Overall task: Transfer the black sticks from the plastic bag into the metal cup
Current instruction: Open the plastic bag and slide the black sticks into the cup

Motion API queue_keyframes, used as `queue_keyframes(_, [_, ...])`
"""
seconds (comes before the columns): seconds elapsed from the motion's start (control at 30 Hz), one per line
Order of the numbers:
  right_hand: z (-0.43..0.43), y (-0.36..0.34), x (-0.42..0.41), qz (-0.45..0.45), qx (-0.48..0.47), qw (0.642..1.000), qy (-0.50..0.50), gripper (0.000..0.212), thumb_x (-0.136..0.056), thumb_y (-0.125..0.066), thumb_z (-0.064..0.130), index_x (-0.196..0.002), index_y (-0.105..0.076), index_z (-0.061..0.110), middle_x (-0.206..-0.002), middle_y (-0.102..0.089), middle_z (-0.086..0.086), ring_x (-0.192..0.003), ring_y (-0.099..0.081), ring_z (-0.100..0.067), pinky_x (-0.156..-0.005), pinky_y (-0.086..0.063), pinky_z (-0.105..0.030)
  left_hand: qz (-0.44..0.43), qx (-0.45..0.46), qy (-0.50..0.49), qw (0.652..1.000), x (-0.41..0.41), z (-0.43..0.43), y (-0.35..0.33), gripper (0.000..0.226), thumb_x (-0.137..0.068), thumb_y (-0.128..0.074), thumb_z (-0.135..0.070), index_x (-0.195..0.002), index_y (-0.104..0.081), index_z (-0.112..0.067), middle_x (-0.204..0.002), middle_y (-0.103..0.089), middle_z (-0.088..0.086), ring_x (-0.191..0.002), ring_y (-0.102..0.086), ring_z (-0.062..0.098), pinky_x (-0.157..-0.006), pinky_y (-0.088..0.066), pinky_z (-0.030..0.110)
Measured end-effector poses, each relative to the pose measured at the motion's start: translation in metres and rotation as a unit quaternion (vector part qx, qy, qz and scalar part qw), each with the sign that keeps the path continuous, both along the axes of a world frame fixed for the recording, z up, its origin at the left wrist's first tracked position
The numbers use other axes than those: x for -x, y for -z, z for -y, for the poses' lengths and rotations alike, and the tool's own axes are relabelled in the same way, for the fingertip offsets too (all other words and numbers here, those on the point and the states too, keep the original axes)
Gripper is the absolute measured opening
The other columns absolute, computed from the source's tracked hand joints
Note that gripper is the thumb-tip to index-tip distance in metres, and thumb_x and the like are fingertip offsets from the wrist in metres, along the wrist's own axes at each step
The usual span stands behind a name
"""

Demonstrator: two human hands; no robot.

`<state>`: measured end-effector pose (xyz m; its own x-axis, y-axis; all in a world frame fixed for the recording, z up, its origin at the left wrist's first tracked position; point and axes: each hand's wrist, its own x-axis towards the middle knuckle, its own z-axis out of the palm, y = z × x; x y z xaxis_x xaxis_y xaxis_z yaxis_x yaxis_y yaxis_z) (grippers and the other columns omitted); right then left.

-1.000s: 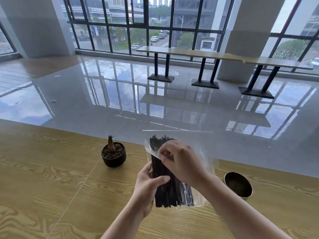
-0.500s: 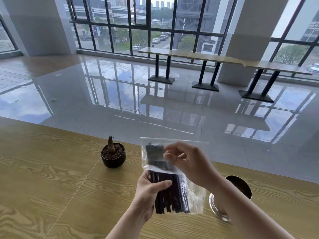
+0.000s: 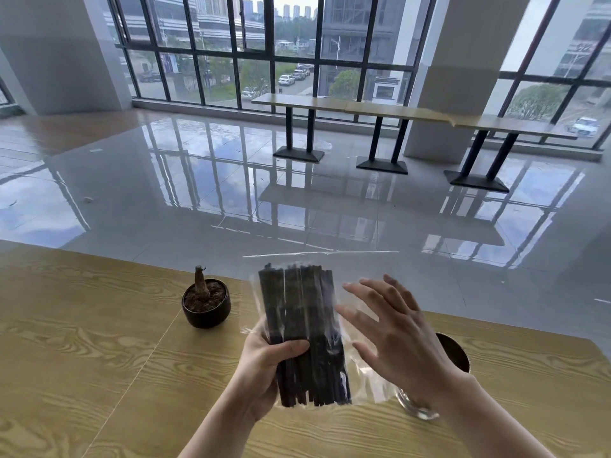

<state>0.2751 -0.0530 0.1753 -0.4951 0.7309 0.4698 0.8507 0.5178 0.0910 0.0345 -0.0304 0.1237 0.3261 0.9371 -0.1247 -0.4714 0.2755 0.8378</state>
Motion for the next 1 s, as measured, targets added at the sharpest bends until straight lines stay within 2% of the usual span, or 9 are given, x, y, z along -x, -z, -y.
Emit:
queue_keyframes(0.07, [-0.002,-0.003,-0.002,-0.009,-0.028,1.000,0.003,0.054,-0.073,-0.086,0.029,-0.124,-0.068,0.023,-0.138,-0.059,-0.003,-0.130,-0.052,-0.025,-0.111,-0.040,-0.053,0.005,0.008,-0.003,1.000,0.002,0.000,0.000,0.058,-0.065,-0.084,0.008,-0.118,-0.063,-0.003,-0.116,-0.065,0.036,-0.099,-0.068,0.050,-0.077,-0.058,0.053])
queue_keyframes(0.13, [-0.008,-0.007,-0.004,-0.040,-0.083,0.996,0.005,0.034,-0.074,-0.087,0.017,-0.106,-0.077,0.017,-0.123,-0.069,-0.005,-0.118,-0.061,-0.025,-0.104,-0.048,-0.048,0.008,0.018,-0.011,1.000,0.005,0.000,0.001,0.060,-0.061,-0.085,0.008,-0.116,-0.064,-0.004,-0.115,-0.065,0.036,-0.095,-0.069,0.049,-0.076,-0.058,0.053])
queue_keyframes(0.2, [-0.013,-0.014,-0.009,-0.092,-0.119,0.989,0.006,0.017,-0.076,-0.088,0.012,-0.091,-0.079,0.013,-0.105,-0.075,-0.003,-0.101,-0.068,-0.024,-0.088,-0.055,-0.041,0.009,0.017,-0.015,1.000,0.008,0.000,0.002,0.065,-0.058,-0.085,0.007,-0.118,-0.063,-0.003,-0.114,-0.066,0.035,-0.096,-0.069,0.049,-0.078,-0.058,0.053])
queue_keyframes(0.27, [-0.017,-0.021,-0.010,-0.144,-0.106,0.984,-0.001,0.010,-0.083,-0.082,0.016,-0.091,-0.079,0.013,-0.094,-0.076,0.001,-0.087,-0.069,-0.020,-0.074,-0.056,-0.038,0.007,0.015,-0.016,1.000,0.012,0.001,0.002,0.064,-0.059,-0.087,0.005,-0.118,-0.063,-0.002,-0.114,-0.066,0.035,-0.099,-0.068,0.051,-0.078,-0.058,0.054])
queue_keyframes(0.47, [-0.025,-0.051,0.001,-0.275,-0.013,0.961,-0.011,0.010,-0.088,-0.075,0.026,-0.093,-0.080,0.018,-0.082,-0.077,0.009,-0.072,-0.071,-0.003,-0.066,-0.059,-0.027,-0.041,0.020,-0.026,0.999,0.010,0.002,-0.003,0.066,-0.056,-0.095,-0.004,-0.114,-0.065,-0.003,-0.111,-0.068,0.035,-0.093,-0.070,0.048,-0.076,-0.059,0.050])
queue_keyframes(0.53, [-0.030,-0.064,-0.001,-0.370,0.009,0.929,0.024,0.008,-0.086,-0.078,0.020,-0.092,-0.079,0.025,-0.077,-0.077,0.014,-0.069,-0.072,0.003,-0.067,-0.057,-0.017,-0.060,0.018,-0.032,0.998,0.011,0.003,-0.002,0.062,-0.053,-0.093,0.001,-0.109,-0.068,-0.003,-0.108,-0.070,0.034,-0.091,-0.071,0.048,-0.073,-0.060,0.049])
queue_keyframes(0.6, [-0.033,-0.074,-0.004,-0.450,0.057,0.890,0.034,0.018,-0.086,-0.078,0.015,-0.087,-0.075,0.033,-0.069,-0.076,0.014,-0.062,-0.072,-0.001,-0.062,-0.055,-0.013,-0.073,0.012,-0.027,0.997,0.014,0.003,0.001,0.058,-0.053,-0.091,0.005,-0.106,-0.069,-0.004,-0.106,-0.070,0.034,-0.091,-0.071,0.048,-0.073,-0.060,0.048])
queue_keyframes(0.87, [-0.036,-0.116,-0.013,-0.524,0.117,0.843,0.038,0.015,-0.088,-0.075,0.012,-0.083,-0.075,0.027,-0.071,-0.077,0.001,-0.053,-0.070,-0.018,-0.056,-0.060,-0.026,-0.135,-0.046,0.001,0.990,0.022,-0.004,0.013,0.056,-0.051,-0.091,0.002,-0.102,-0.071,-0.008,-0.103,-0.073,0.029,-0.094,-0.072,0.045,-0.075,-0.060,0.044])
queue_keyframes(1.0, [-0.040,-0.142,-0.014,-0.504,0.123,0.853,0.051,0.014,-0.089,-0.074,0.011,-0.082,-0.073,0.023,-0.069,-0.077,0.002,-0.049,-0.067,-0.016,-0.052,-0.058,-0.025,-0.164,-0.059,0.017,0.985,0.024,-0.012,0.019,0.054,-0.051,-0.094,-0.003,-0.100,-0.073,-0.010,-0.103,-0.074,0.025,-0.095,-0.073,0.042,-0.077,-0.060,0.040])
